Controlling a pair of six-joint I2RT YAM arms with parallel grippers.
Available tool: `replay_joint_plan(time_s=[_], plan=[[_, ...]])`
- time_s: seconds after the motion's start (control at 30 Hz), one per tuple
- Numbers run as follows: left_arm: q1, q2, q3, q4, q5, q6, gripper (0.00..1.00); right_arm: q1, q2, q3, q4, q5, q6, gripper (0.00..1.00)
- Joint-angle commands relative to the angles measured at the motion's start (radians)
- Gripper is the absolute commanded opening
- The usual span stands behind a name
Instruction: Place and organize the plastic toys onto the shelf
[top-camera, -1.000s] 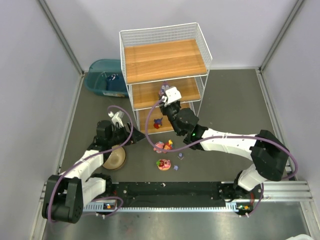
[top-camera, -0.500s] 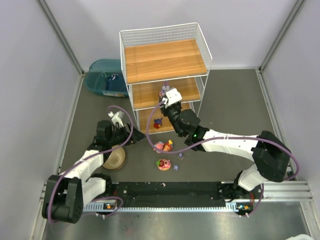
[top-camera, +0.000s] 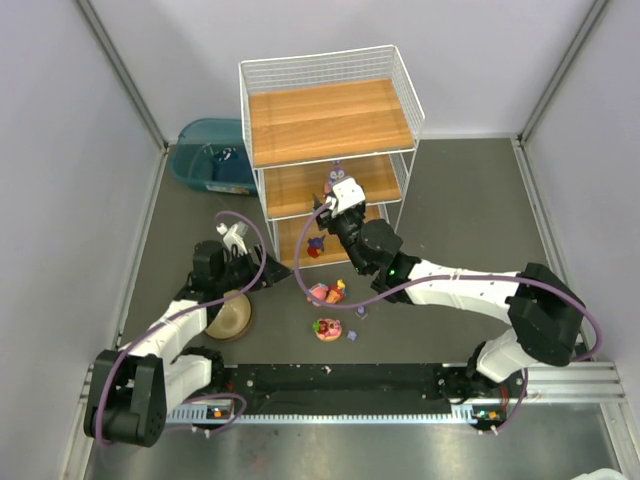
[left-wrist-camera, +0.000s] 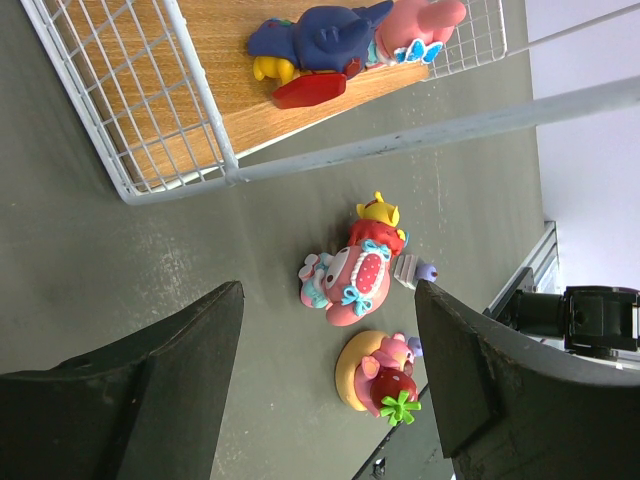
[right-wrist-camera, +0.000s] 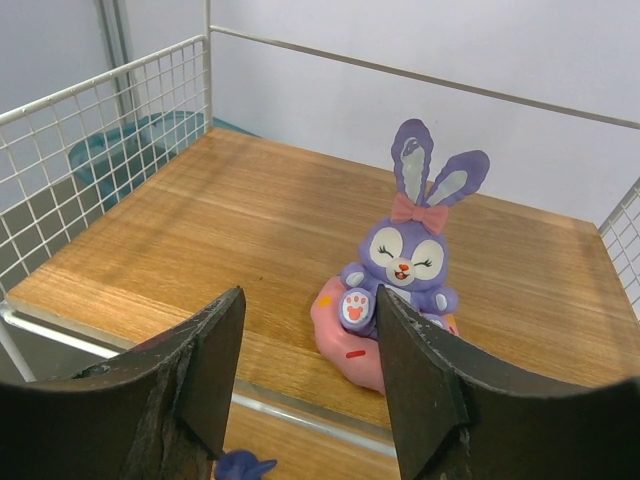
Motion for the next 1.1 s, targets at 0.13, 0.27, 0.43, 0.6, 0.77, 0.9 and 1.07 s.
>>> replay_joint_plan(time_s=[0.13,0.27,0.43,0.6,0.77,0.9,1.07], plan=[[0.001,-0.013,0.013,0.049,0.015,0.007,0.75,-0.014,-0.016,0.02,-0.02,0.006,-0.002,0.59],[0.001,-0.013,0.015,0.049,0.015,0.006,0.75,-0.017,-0.023,0.026,-0.017,0.001,-0.008,0.6],[0.001,-0.015,0.013,0.048,0.013,0.007,0.75,-0.023,-0.031,0.032,-0.017,-0.006,-0.01,0.61],[0.001,-0.014,0.015,0.048,0.013,0.006,0.75,-0.026,-0.042,0.037,-0.017,-0.013,-0.008,0.62],[0.001,-0.015,0.017,0.049,0.015,0.006,0.75,-0.026,-0.057,0.043,-0.023,-0.019,-0.002,0.66],[0.001,-0.014,0.017,0.052,0.016,0.003,0.75,-0.026,-0.071,0.049,-0.028,-0.026,0.005,0.68],[0.001,-0.017,0.017,0.049,0.016,0.003,0.75,-0.026,-0.082,0.053,-0.032,-0.033,0.013,0.7]])
